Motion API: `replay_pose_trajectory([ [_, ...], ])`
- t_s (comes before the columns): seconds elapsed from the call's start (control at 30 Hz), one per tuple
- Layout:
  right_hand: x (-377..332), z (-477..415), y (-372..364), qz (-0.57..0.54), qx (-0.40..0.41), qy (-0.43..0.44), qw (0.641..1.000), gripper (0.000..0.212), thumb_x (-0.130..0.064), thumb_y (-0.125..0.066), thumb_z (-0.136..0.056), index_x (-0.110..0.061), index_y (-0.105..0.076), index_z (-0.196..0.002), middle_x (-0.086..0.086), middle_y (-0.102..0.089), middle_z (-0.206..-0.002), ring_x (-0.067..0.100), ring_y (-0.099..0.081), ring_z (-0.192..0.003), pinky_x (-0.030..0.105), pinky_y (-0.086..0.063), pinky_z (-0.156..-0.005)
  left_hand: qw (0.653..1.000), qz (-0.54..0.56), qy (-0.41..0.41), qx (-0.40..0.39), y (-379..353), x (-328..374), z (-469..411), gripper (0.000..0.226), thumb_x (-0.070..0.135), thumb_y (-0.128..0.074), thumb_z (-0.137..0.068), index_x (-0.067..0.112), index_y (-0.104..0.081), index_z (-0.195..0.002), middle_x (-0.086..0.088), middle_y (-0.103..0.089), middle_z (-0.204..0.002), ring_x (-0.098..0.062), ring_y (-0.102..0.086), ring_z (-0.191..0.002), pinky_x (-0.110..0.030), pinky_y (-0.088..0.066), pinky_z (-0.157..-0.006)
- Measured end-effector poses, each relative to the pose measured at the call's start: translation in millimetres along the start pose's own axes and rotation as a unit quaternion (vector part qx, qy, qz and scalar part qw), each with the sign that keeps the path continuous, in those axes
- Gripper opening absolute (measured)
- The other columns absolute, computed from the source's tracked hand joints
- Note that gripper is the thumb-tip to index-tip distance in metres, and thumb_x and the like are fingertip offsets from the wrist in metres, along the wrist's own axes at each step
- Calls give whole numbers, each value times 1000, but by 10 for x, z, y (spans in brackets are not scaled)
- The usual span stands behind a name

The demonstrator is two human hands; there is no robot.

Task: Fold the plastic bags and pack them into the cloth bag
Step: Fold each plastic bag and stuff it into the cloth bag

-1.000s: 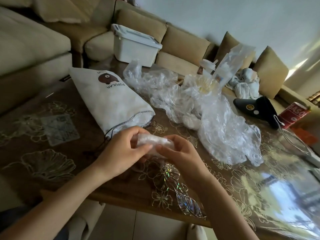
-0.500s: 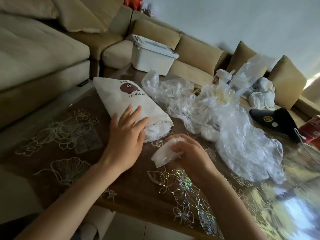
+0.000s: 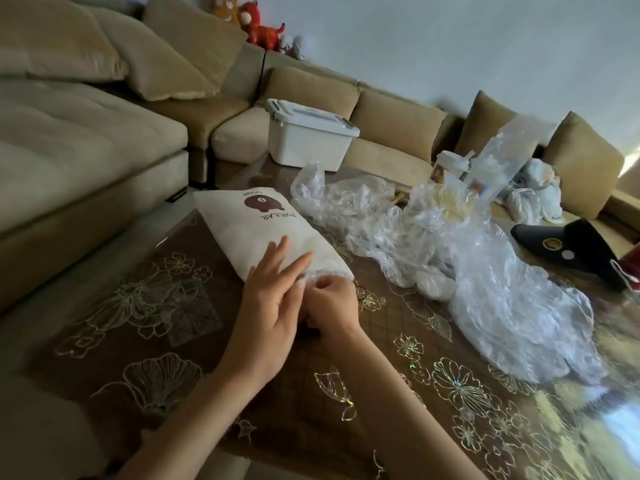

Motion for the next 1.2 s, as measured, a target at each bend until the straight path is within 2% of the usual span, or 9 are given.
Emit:
replay_pose_trajectory([
  [0.2,-2,-133,-273,-318,-61,-197,926,19,-10,-42,-98,2,-57,-99,13,-59,-96,23,-57,-86,27,-49,-73,999,-12,-31,-1,-25,-27,-14,40,22,-42,-93,27,-43,-132,8,-26,-150,-5,-17,-143,-35,-23,-116],
  [0.27,-5,-74,-195,-293,-67,-173,938,33,-11,-36,-100,-1,-48,-129,11,-56,-120,19,-58,-95,22,-50,-78,997,-60,-54,-2,-27,-16,-7,39,22,-41,-94,22,-43,-133,5,-27,-149,-12,-20,-142,-31,-24,-115],
  [0.43,-86,22,-213,-305,-184,-167,919,27,-11,-32,-99,-2,-53,-83,10,-58,-79,19,-53,-74,27,-46,-70,961,-256,-57,-91,-187,-187,50,49,29,-37,-92,13,-47,-138,-6,-34,-149,-24,-26,-139,-56,-35,-105],
  [0.53,-58,163,189,-303,-211,-123,921,23,-7,-40,-94,5,-58,-102,20,-66,-101,30,-62,-92,38,-52,-82,892,-422,-74,-143,-303,-366,101,58,46,-20,-98,12,-57,-128,-11,-49,-140,-28,-40,-132,-56,-41,-100],
  [0.7,79,341,1637,78,12,77,994,13,-3,-57,-89,-10,-67,-95,6,-71,-92,24,-67,-85,33,-55,-74,889,-428,-22,-161,-351,-605,37,86,67,2,-90,13,-42,-141,-4,-25,-154,-18,-7,-143,-49,-3,-115],
  [0.83,299,410,2220,525,68,117,840,42,-43,-55,-90,-41,-46,-131,-11,-21,-148,18,-21,-139,38,-24,-112,889,-438,-36,-126,-389,-333,-83,84,60,-3,-93,7,-58,-125,-16,-44,-142,-33,-31,-137,-67,-14,-105],
  [0.93,652,361,2291,504,25,70,861,50,-51,-48,-90,-45,-33,-138,-6,-3,-157,19,-6,-143,41,-12,-116,924,-360,-129,-27,-436,217,-8,64,47,-18,-98,5,-66,-106,-17,-57,-127,-32,-41,-128,-63,-24,-103],
  [1.1,217,496,2552,405,249,288,831,22,-35,-57,-91,-28,-69,-108,4,-43,-139,13,-30,-121,51,-35,-98,949,-240,-199,-48,-893,633,277,36,34,-38,-93,13,-67,-101,-4,-59,-123,-16,-44,-125,-46,-27,-107],
  [1.2,340,184,2586,497,187,187,826,38,-43,-49,-94,-33,-54,-130,4,-17,-156,19,-9,-141,48,-13,-113,953,-230,-180,-84,-1189,567,320,37,35,-37,-94,14,-67,-101,-4,-60,-122,-13,-41,-125,-42,-28,-107],
])
Point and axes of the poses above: each hand's wrist, its own z-axis away from the middle knuckle, its own y-axis out of the back of the hand, x = y × z, the point moved 10 cm from there along -z, towards the middle knuckle
